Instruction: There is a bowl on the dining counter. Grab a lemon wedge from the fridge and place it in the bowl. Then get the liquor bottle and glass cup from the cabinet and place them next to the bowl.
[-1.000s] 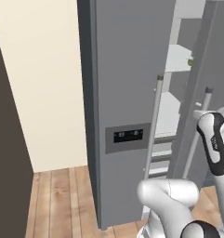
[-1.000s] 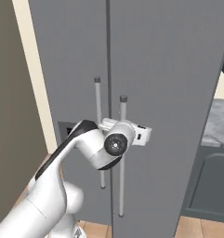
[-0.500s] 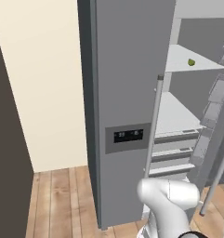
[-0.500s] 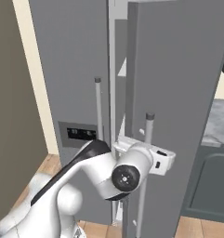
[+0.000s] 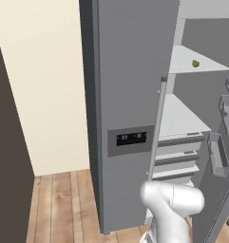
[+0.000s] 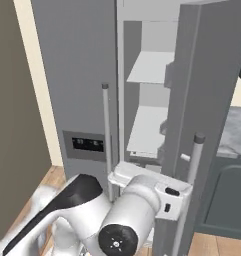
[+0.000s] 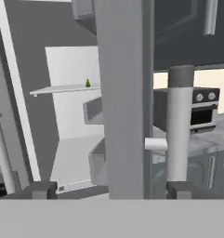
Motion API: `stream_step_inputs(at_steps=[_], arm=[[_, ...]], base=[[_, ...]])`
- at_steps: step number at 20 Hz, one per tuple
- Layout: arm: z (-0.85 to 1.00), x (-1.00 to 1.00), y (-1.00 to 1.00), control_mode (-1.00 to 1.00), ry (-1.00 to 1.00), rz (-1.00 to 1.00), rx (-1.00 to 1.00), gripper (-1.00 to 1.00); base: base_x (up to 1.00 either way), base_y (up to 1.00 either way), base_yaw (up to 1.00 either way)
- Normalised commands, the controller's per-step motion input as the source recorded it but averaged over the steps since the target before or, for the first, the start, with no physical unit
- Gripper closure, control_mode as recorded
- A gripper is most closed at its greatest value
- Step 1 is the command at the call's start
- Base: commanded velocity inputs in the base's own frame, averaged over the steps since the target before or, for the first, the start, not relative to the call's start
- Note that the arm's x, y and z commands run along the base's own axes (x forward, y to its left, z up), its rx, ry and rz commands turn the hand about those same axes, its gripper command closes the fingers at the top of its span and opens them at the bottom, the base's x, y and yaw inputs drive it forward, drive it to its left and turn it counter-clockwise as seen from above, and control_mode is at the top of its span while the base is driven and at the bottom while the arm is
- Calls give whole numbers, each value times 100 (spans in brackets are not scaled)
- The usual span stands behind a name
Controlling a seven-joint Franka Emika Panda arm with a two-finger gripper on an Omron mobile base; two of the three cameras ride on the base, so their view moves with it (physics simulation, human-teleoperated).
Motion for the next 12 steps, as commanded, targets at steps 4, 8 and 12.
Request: stream_step_inputs(at_steps=[4,8,12], arm=[[37,-100,97,-100,0,5,-12,-100],[41,-56,100,-100,0,7,-16,-100],[35,13,81,-100,2,6,-13,-100]], base=[[0,0,0],[0,0,0],[0,0,0]])
